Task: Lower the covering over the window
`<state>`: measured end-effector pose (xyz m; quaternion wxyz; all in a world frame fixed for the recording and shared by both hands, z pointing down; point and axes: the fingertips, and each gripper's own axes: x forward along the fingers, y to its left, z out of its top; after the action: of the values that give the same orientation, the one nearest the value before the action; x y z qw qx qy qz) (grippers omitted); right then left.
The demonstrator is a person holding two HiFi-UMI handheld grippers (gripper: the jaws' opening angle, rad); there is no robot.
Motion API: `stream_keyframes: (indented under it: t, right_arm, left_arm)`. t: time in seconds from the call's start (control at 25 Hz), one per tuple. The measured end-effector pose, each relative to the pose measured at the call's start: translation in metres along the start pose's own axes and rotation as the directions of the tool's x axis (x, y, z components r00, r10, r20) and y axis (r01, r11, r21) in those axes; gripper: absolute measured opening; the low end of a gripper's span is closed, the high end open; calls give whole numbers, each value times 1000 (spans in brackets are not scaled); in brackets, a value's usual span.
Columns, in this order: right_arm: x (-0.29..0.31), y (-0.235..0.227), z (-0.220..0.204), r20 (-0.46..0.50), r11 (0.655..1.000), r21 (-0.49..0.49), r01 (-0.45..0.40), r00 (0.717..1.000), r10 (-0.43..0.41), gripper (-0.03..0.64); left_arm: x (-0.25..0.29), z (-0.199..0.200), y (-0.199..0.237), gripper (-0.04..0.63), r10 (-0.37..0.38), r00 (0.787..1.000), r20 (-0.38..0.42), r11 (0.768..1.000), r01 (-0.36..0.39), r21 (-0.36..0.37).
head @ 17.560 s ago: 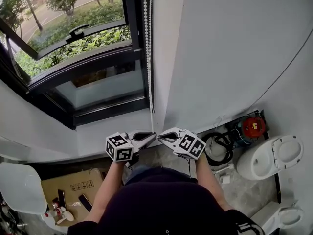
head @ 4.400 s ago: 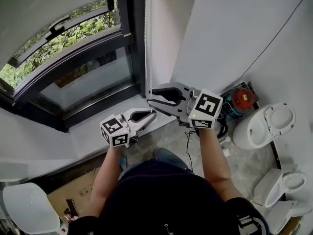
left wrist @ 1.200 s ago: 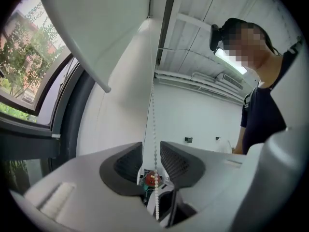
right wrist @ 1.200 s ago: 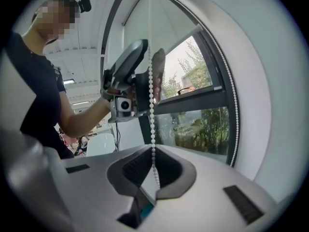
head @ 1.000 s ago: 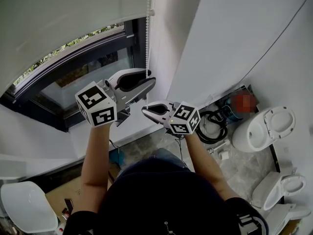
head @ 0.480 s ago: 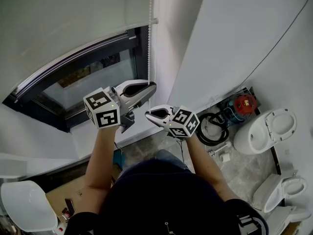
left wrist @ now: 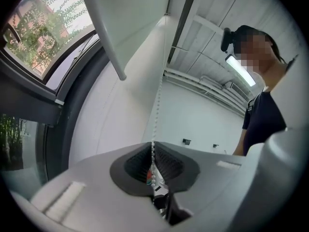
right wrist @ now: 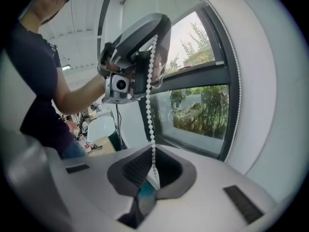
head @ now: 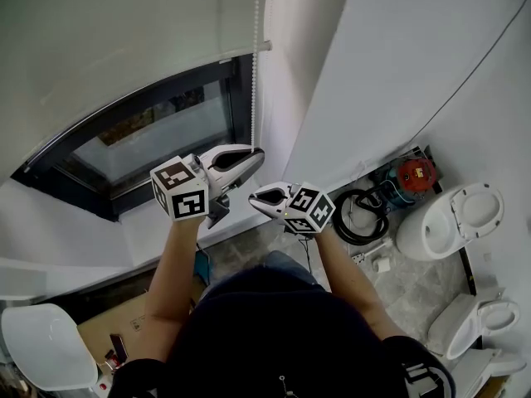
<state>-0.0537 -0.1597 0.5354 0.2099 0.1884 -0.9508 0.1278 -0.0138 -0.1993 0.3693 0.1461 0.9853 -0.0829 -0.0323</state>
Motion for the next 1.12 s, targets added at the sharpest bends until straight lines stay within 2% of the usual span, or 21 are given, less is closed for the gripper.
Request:
stream_keyframes:
  t: [0.2,0.36,0.48,0.64,0.76,0.92,1.0,1.12]
  right_arm:
    - [0,1,-9,-30,1000,7,-6,1000,6,23]
    - [-5,5,-8,-30,1000,3,-14,999,14,24]
    - [-22,5,11,34,1000,8,-23,999,23,35]
    - [-61,-4,56,172,1000,6,-9,985,8,87]
    - [-87,-4,89,249,1000,-28,14,969,-7,94]
    - [-113,4,119,291,995,-95,44,957,-15,94]
    - [-122,9,129,290,989,-131,65,957,-24,94]
    - [-124,14,130,227,976,-198,95,973,-48,94]
  left_arm:
    - [-5,-12,5,21,8,1000,0,999,-8,-38]
    - [-7,-29,6,21,25,999,-38,999,-26,-37]
    - [-10,-40,11,21,37,998,-59,998,-39,-44]
    - [-9,-56,18,21,50,995,-90,997,-55,-57]
    - [-11,-61,21,21,50,995,-83,996,-57,-75]
    - [-13,-60,23,21,58,996,-71,995,-63,-77]
    - [-13,-61,24,21,59,996,-68,994,-65,-83]
    - [-14,-61,23,21,55,996,-63,994,-60,-87]
